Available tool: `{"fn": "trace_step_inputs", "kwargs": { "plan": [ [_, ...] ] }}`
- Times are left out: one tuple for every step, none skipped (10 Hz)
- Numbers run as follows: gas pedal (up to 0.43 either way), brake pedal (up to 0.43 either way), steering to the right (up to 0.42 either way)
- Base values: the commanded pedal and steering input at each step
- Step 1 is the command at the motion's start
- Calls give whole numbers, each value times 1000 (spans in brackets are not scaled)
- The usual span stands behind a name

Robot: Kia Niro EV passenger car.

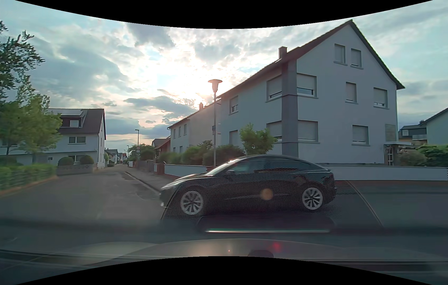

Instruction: Follow the waypoints while adhering to traffic rules and regulations

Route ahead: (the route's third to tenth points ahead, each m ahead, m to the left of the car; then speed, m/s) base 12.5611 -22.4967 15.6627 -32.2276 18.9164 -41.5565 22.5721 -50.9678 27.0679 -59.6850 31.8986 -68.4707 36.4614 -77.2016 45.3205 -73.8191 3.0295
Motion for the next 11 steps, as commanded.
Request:
{"fn": "trace_step_inputs", "kwargs": {
  "plan": [
    [0, 79, 351],
    [0, 49, 360],
    [0, 24, 366],
    [0, 0, 370],
    [0, 0, 371],
    [0, 0, 371],
    [0, 0, 371],
    [0, 0, 371],
    [0, 0, 371],
    [0, 0, 372],
    [0, 0, 375]
  ]
}}
